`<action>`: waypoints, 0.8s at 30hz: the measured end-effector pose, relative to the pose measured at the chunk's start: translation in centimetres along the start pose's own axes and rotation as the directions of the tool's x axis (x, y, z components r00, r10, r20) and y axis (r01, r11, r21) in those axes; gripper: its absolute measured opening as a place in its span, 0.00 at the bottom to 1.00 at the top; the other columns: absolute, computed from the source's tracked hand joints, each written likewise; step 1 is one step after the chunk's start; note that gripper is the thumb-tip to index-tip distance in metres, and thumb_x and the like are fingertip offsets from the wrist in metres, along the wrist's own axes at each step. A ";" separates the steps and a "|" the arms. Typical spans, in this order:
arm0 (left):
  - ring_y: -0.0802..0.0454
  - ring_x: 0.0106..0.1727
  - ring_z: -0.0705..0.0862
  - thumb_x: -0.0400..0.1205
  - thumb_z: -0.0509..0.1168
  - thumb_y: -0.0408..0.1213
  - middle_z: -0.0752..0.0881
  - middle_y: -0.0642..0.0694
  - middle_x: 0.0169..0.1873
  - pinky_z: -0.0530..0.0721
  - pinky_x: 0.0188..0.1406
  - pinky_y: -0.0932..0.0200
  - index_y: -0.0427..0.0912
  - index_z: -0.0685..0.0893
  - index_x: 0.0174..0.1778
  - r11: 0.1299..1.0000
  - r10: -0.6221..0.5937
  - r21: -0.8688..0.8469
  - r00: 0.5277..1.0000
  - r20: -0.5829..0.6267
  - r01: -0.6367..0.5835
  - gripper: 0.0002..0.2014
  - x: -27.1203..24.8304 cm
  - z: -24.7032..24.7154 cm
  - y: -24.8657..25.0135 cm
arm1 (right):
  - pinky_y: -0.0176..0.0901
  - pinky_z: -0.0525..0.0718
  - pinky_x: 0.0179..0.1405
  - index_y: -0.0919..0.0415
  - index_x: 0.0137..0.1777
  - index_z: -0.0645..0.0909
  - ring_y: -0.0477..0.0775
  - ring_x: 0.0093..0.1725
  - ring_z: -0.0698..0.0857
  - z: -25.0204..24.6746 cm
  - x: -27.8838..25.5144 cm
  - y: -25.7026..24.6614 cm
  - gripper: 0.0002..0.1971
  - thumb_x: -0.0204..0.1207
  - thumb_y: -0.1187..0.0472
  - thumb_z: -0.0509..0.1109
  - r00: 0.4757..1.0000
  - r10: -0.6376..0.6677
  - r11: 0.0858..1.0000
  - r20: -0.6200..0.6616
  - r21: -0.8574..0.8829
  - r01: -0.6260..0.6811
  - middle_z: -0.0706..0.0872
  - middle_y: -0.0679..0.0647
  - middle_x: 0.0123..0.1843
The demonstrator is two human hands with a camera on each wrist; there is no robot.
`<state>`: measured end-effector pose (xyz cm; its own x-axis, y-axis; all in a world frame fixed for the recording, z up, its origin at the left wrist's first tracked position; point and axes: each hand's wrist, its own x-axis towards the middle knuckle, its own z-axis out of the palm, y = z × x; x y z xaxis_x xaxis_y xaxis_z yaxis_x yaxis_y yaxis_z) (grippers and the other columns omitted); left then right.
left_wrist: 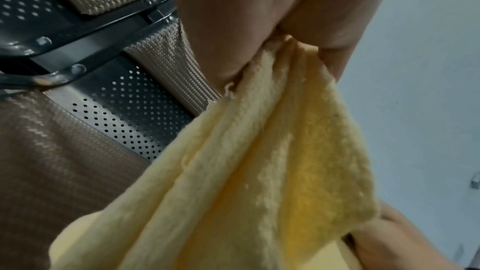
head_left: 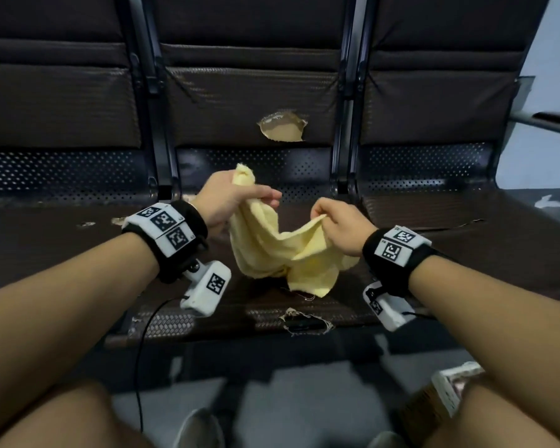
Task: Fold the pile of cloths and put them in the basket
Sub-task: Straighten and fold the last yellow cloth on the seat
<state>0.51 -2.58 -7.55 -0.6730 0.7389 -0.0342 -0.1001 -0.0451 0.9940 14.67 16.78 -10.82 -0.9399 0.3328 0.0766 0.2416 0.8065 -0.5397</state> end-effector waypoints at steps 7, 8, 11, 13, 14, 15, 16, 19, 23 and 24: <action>0.51 0.28 0.85 0.87 0.63 0.43 0.85 0.44 0.27 0.85 0.33 0.61 0.37 0.83 0.38 0.999 -0.032 0.031 0.998 -0.055 0.034 0.16 0.1 1.5 0.2 | 0.44 0.81 0.63 0.44 0.60 0.88 0.43 0.58 0.87 1.3 1.2 -2.9 0.16 0.81 0.39 0.65 0.994 -0.103 0.943 0.029 0.321 0.088 0.91 0.41 0.55; 0.52 0.28 0.85 0.87 0.63 0.43 0.84 0.45 0.26 0.85 0.32 0.61 0.39 0.82 0.36 0.997 0.007 0.071 0.997 -0.070 -0.002 0.17 0.2 1.6 0.1 | 0.45 0.82 0.63 0.43 0.58 0.88 0.42 0.57 0.87 1.7 1.3 -3.3 0.18 0.78 0.35 0.67 0.992 -0.115 0.928 0.050 0.361 0.089 0.91 0.41 0.54; 0.53 0.28 0.85 0.89 0.62 0.42 0.85 0.46 0.27 0.85 0.32 0.62 0.39 0.81 0.34 0.971 0.117 0.213 0.992 -0.044 -0.106 0.18 0.3 1.5 -0.3 | 0.55 0.85 0.57 0.51 0.45 0.89 0.49 0.46 0.89 2.7 1.9 -3.7 0.19 0.77 0.35 0.71 0.990 -0.138 0.935 0.042 0.335 0.116 0.91 0.48 0.43; 0.51 0.31 0.85 0.88 0.62 0.44 0.85 0.42 0.30 0.85 0.36 0.58 0.38 0.82 0.34 0.959 0.141 0.252 0.989 -0.033 -0.128 0.19 0.3 1.2 -0.6 | 0.59 0.85 0.55 0.55 0.42 0.88 0.56 0.44 0.90 3.1 2.2 -3.7 0.20 0.78 0.38 0.71 0.991 -0.121 0.940 0.048 0.325 0.100 0.91 0.53 0.41; 0.50 0.32 0.85 0.88 0.62 0.44 0.86 0.41 0.31 0.85 0.36 0.58 0.37 0.82 0.35 0.952 0.160 0.272 0.986 -0.042 -0.143 0.18 0.4 1.0 -0.6 | 0.60 0.86 0.55 0.57 0.44 0.89 0.59 0.45 0.90 3.3 2.3 -3.6 0.23 0.77 0.36 0.71 0.993 -0.106 0.935 0.054 0.344 0.082 0.92 0.56 0.43; 0.50 0.32 0.85 0.88 0.63 0.44 0.86 0.41 0.31 0.85 0.35 0.58 0.37 0.83 0.36 0.942 0.184 0.294 0.981 -0.058 -0.159 0.18 0.6 0.8 -0.7 | 0.61 0.86 0.54 0.59 0.46 0.89 0.61 0.46 0.91 3.5 2.3 -3.5 0.27 0.76 0.33 0.69 0.995 -0.086 0.926 0.057 0.373 0.059 0.92 0.58 0.44; 0.51 0.31 0.86 0.87 0.65 0.45 0.86 0.42 0.31 0.85 0.34 0.59 0.37 0.84 0.36 0.933 0.210 0.315 0.975 -0.079 -0.175 0.17 0.8 0.5 -0.7 | 0.59 0.87 0.53 0.60 0.46 0.89 0.60 0.45 0.91 3.6 2.3 -3.4 0.31 0.74 0.29 0.68 0.996 -0.065 0.914 0.058 0.404 0.036 0.93 0.57 0.43; 0.57 0.29 0.85 0.86 0.66 0.45 0.86 0.46 0.30 0.84 0.32 0.65 0.35 0.84 0.39 0.895 0.279 0.397 0.950 -0.142 -0.203 0.17 1.3 -0.3 -1.0 | 0.48 0.81 0.41 0.58 0.37 0.83 0.48 0.33 0.84 3.5 2.3 -3.0 0.29 0.75 0.29 0.67 0.999 -0.044 0.893 0.025 0.449 0.028 0.86 0.48 0.32; 0.56 0.31 0.84 0.87 0.64 0.50 0.84 0.47 0.30 0.82 0.33 0.61 0.38 0.81 0.37 0.873 0.328 0.445 0.915 -0.235 -0.199 0.20 1.9 -1.3 -1.7 | 0.45 0.73 0.37 0.56 0.39 0.81 0.48 0.32 0.77 3.4 2.1 -1.4 0.24 0.80 0.35 0.67 0.998 -0.016 0.894 0.067 0.448 -0.016 0.78 0.48 0.32; 0.54 0.31 0.83 0.87 0.63 0.52 0.83 0.46 0.29 0.81 0.33 0.59 0.39 0.79 0.35 0.861 0.350 0.467 0.901 -0.256 -0.202 0.21 2.2 -1.7 -1.8 | 0.45 0.72 0.36 0.58 0.41 0.81 0.49 0.32 0.76 3.3 2.0 -1.0 0.24 0.81 0.36 0.66 0.995 -0.004 0.897 0.097 0.441 -0.040 0.77 0.49 0.33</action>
<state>-2.02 -2.06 -9.57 -0.8290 0.4779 0.2903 0.3919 0.1264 0.9113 11.78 15.04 -12.93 -0.9597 0.2811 -0.0030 0.1475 0.4946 -0.8565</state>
